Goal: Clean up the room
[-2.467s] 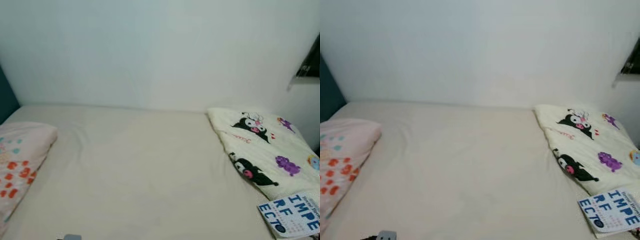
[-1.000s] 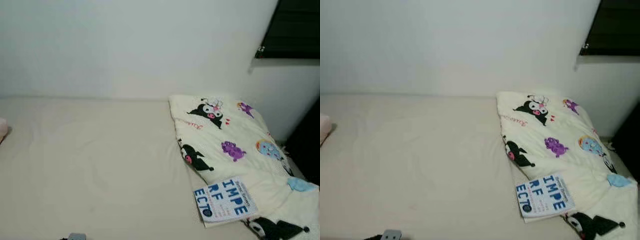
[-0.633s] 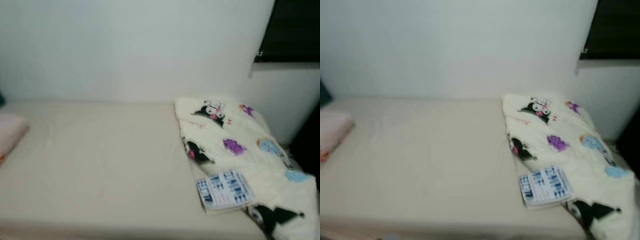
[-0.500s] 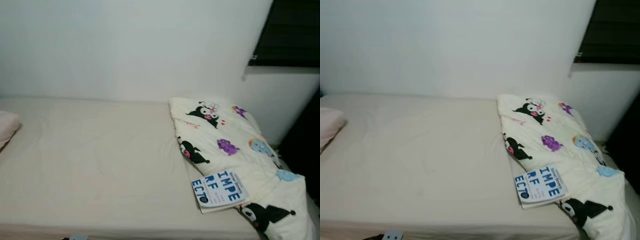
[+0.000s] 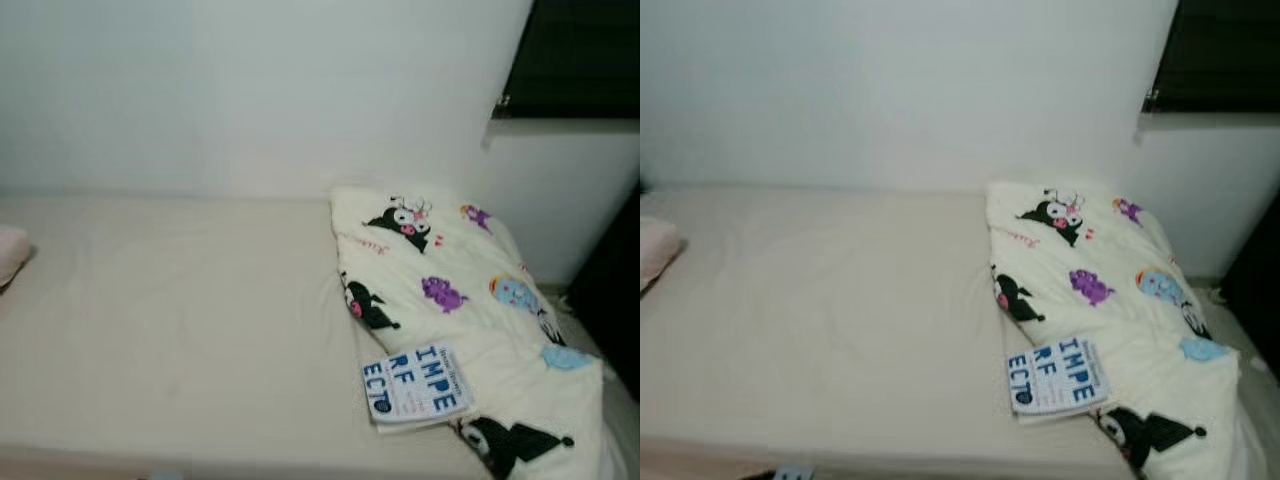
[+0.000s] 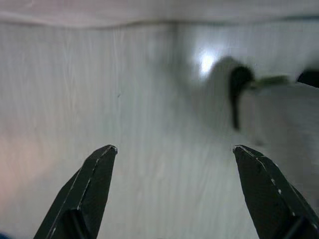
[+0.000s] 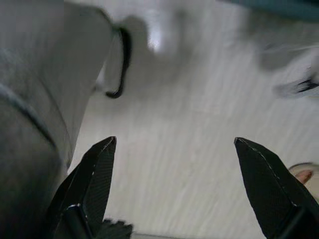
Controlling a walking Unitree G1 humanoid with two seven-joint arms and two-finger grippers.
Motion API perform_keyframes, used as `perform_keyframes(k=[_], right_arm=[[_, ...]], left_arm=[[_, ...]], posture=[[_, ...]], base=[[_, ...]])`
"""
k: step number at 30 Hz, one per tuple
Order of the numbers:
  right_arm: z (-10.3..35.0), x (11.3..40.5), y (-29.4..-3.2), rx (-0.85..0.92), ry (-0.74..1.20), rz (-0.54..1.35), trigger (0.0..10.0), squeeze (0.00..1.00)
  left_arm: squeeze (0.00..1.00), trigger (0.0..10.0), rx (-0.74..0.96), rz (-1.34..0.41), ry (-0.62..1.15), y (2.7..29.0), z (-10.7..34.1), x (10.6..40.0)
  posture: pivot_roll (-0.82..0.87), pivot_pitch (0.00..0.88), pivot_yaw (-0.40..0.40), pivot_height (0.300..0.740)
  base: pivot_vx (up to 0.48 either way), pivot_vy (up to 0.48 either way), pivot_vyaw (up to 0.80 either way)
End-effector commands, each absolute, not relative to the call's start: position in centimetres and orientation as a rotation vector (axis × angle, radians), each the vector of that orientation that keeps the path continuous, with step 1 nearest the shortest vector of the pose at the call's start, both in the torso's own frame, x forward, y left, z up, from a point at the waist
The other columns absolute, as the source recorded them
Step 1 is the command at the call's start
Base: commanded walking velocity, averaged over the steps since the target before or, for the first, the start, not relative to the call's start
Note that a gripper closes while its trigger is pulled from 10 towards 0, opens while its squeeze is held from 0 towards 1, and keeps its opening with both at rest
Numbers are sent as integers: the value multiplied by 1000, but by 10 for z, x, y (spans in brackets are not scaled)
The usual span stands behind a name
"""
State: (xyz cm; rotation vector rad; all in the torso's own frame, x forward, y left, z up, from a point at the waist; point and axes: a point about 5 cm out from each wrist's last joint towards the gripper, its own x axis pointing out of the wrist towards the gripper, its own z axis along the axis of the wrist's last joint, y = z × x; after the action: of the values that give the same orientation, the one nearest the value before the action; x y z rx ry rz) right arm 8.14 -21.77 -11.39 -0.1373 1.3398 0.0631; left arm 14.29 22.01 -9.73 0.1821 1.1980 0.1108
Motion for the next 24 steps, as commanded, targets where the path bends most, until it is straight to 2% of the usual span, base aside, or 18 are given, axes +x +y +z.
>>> perform_keyframes(k=[1,9,17,18,19,22,24], right_arm=[[-115,79,-211,-131,1342,84,10000,0],[-115,78,-213,-141,1346,84,10000,0],[-115,77,-215,-151,1343,82,10000,0],[-115,78,-216,-153,1340,75,10000,0],[-115,78,-216,-153,1340,75,10000,0],[-114,81,-218,-142,1318,48,10000,0],[-113,84,-220,-135,1304,35,10000,0]], left_arm=[[0,10000,178,114,1201,222,-98,140],[0,10000,185,90,1185,220,-97,144],[0,10000,115,72,1081,210,-90,166],[0,10000,7,76,993,202,-83,182],[0,10000,7,76,993,202,-83,182],[0,10000,-179,-21,883,181,-73,204],[0,10000,-226,-54,851,176,-69,210]], posture=[[-69,0,-9,740],[-72,0,-13,740],[-72,0,-16,740],[-73,0,-15,740],[-73,0,-15,740],[-71,0,-16,740],[-71,0,-16,740]], base=[[0,0,0],[0,0,0],[0,-457,0],[0,-311,0],[0,-311,0],[0,0,0],[0,0,0]])
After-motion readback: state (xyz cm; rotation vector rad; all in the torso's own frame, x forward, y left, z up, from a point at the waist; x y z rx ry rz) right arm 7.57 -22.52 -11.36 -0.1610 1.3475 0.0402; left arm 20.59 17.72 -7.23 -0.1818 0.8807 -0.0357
